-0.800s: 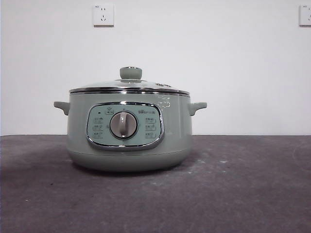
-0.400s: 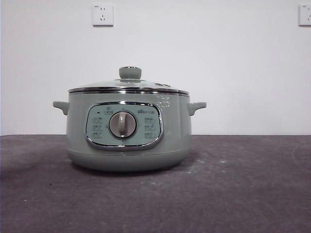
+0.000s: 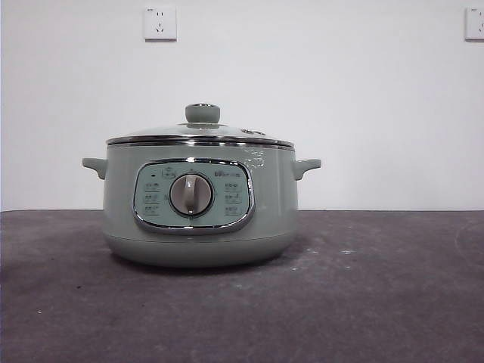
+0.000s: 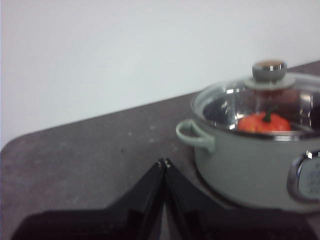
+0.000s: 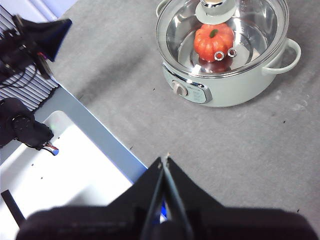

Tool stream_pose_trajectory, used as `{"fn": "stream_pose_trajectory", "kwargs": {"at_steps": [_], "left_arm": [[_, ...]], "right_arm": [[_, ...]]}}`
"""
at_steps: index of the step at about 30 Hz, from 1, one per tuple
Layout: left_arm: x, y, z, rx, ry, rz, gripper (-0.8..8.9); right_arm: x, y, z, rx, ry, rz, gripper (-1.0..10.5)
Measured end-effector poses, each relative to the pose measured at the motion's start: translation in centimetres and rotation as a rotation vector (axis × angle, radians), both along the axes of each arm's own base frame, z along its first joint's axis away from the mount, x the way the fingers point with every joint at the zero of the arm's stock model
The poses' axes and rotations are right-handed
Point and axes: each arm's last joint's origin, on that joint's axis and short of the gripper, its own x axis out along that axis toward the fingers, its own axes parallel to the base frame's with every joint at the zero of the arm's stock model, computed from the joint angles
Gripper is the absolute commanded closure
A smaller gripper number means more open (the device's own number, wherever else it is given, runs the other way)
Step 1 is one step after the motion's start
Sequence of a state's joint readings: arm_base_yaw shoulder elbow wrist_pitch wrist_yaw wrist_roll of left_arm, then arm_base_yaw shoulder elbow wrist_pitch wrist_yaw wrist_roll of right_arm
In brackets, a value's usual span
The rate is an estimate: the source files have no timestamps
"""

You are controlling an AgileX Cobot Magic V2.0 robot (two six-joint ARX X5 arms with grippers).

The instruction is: Pick up the pumpkin,open the lid,put the pumpkin in the pot,close the lid

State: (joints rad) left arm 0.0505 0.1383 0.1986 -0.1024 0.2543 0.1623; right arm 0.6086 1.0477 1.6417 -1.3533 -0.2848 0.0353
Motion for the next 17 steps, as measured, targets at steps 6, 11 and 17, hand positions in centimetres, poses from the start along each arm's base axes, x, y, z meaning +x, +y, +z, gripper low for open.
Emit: {"fn": "stream_pose_trajectory", "kwargs": {"at_steps": [6, 11, 17], "left_arm": [[0.1, 0.1, -2.7, -0.006, 0.039, 0.039, 8.17], [0.2, 0.1, -4.1, -0.007, 0.056, 0.043, 8.17], [0.0, 0.1, -5.5, -0.028, 0.090, 0.045, 8.17]], "right_arm": [[0.0, 0.0, 0.0, 0.000, -0.001, 0.000, 9.5], [0.0, 0.0, 0.0, 0.000, 0.000, 0.000, 9.5], [0.0, 0.0, 0.0, 0.000, 0.000, 0.000, 9.5]]}}
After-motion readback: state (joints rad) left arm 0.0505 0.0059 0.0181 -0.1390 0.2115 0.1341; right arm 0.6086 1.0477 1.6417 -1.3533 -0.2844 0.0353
